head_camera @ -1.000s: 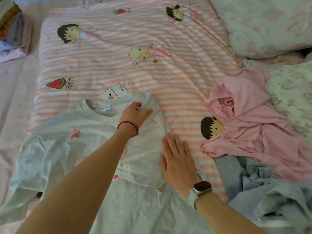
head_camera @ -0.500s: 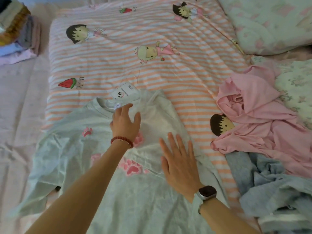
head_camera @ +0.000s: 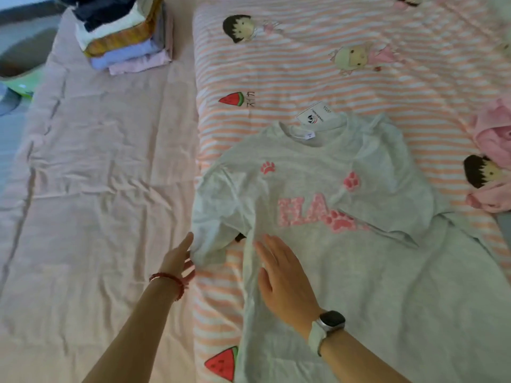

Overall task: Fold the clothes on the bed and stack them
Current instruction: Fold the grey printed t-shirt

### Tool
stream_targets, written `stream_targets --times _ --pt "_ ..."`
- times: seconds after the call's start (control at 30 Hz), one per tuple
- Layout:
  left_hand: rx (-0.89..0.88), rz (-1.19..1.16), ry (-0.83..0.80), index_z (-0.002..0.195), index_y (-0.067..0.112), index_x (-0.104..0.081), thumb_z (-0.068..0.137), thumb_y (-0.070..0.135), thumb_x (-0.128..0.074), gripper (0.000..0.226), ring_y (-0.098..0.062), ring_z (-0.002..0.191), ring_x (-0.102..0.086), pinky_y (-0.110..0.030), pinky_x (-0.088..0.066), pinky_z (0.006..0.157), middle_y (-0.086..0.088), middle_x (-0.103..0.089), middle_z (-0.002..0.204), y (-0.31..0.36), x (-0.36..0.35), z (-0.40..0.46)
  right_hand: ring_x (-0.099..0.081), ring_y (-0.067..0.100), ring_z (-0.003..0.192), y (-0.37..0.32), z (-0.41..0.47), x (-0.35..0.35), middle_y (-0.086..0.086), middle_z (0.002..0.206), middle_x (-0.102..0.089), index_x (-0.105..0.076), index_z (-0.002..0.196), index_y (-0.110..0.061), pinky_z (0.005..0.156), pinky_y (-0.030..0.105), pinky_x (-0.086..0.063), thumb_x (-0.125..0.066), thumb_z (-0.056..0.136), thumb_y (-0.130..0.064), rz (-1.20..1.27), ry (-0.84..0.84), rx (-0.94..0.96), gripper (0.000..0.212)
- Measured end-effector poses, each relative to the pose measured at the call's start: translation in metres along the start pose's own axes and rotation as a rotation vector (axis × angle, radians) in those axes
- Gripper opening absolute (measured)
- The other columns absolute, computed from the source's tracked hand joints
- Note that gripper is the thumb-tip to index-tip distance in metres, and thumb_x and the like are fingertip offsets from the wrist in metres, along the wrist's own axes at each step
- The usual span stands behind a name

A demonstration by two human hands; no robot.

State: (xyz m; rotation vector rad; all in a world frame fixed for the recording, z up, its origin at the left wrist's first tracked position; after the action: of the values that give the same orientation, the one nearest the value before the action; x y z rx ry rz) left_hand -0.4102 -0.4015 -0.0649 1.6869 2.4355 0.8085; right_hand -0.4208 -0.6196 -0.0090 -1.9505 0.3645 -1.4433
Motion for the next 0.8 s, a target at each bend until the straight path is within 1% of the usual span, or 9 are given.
stream_targets --times 0.1,0.2,0.3,0.4,0.5,0.53,0.6,0.7,0.8 --pt "0.183 -0.143 -0.123 0.093 0.01 -0.055 0.077 0.055 -0.064 0.049 -0.011 0.054 -0.057 -0.021 -0.045 0.051 0.001 -0.058 0.082 0.0 0.0 0.015 -0.038 0.032 0.133 -0.018 0.005 -0.018 0.016 0.142 -0.041 -0.046 0.135 -0.008 0.108 0.05 -0.029 -0.05 0.087 -0.011 -0.074 0.022 0.051 0.048" --pt "0.159 -0.17 -0.205 0.093 0.005 -0.061 0.083 0.037 -0.065 0.034 -0.018 0.054 -0.063 -0.024 -0.052 0.052 -0.003 -0.067 0.073 0.014 -0.007 0.031 -0.026 0.031 0.139 -0.023 0.015 -0.026 0.013 0.149 -0.031 -0.041 0.139 -0.011 0.112 0.052 -0.019 -0.047 0.089 -0.011 -0.131 0.023 0.043 0.051" --pt "-0.179 -0.107 -0.088 0.104 0.004 -0.057 0.09 0.018 -0.058 0.021 -0.026 0.076 -0.06 -0.039 -0.051 0.07 -0.008 -0.062 0.082 0.044 0.006 0.039 -0.011 0.028 0.143 -0.028 0.03 -0.026 0.009 0.153 -0.02 -0.034 0.142 -0.013 0.115 0.05 -0.005 -0.042 0.091 -0.014 -0.198 0.019 0.031 0.052" --pt "-0.669 0.325 0.174 0.092 0.006 -0.051 0.087 0.027 -0.056 0.022 -0.027 0.082 -0.053 -0.032 -0.036 0.066 -0.013 -0.057 0.082 0.099 0.028 0.027 -0.008 0.024 0.144 -0.036 0.045 -0.031 0.007 0.155 -0.017 -0.026 0.146 -0.015 0.117 0.04 0.003 -0.036 0.096 -0.018 -0.207 -0.036 0.052 0.051" --pt "-0.869 0.524 0.326 0.099 0.002 -0.05 0.091 0.022 -0.053 0.022 -0.035 0.091 -0.055 -0.029 -0.03 0.064 -0.021 -0.06 0.095 0.142 0.023 -0.002 -0.015 0.019 0.143 -0.038 0.059 -0.039 0.005 0.154 -0.023 -0.031 0.144 -0.016 0.115 0.025 -0.004 -0.034 0.098 -0.02 -0.106 -0.105 0.022 0.045" --pt "-0.864 0.468 0.257 0.102 0.001 -0.051 0.092 0.02 -0.053 0.021 -0.033 0.09 -0.057 -0.028 -0.033 0.063 -0.017 -0.06 0.093 0.149 0.015 -0.012 -0.025 0.019 0.139 -0.036 0.064 -0.036 0.007 0.148 -0.034 -0.041 0.138 -0.014 0.113 0.022 -0.011 -0.036 0.098 -0.017 0.038 -0.081 -0.064 0.041" --pt "-0.747 0.253 -0.243 0.099 0.009 -0.055 0.092 0.023 -0.054 0.016 -0.024 0.08 -0.062 -0.024 -0.047 0.06 -0.007 -0.062 0.088 0.145 -0.021 -0.036 -0.054 0.017 0.114 -0.021 0.07 -0.024 0.008 0.121 -0.06 -0.06 0.118 -0.009 0.102 0.021 -0.035 -0.041 0.097 -0.012 0.578 0.047 -0.402 0.029" --pt "-0.632 0.309 -0.865 0.097 0.022 -0.064 0.088 0.04 -0.054 0.023 -0.017 0.088 -0.068 -0.029 -0.056 0.075 -0.006 -0.071 0.095 0.125 -0.064 -0.074 -0.063 0.014 0.094 0.014 0.063 -0.012 0.006 0.106 -0.065 -0.06 0.113 -0.013 0.085 0.031 -0.049 -0.038 0.097 -0.033 1.361 0.255 -0.771 0.034" --pt "-0.731 0.284 -0.528 0.102 0.017 -0.064 0.092 0.027 -0.053 0.017 -0.012 0.073 -0.066 -0.024 -0.049 0.068 0.002 -0.072 0.085 0.137 -0.057 -0.051 -0.06 0.022 0.104 0.042 0.05 -0.006 0.005 0.111 -0.065 -0.056 0.119 -0.023 0.093 0.043 -0.046 -0.038 0.088 -0.061 1.554 0.307 -0.843 0.051"
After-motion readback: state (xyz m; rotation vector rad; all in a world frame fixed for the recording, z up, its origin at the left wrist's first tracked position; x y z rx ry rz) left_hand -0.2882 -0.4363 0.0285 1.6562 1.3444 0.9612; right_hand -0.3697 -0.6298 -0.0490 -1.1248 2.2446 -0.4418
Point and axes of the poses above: each hand's wrist, its own z-axis towards the middle knuckle, its own x-axis out of the back of the hand, y = z × x, the point moved 6 cm from there along z, towards the middle knuckle
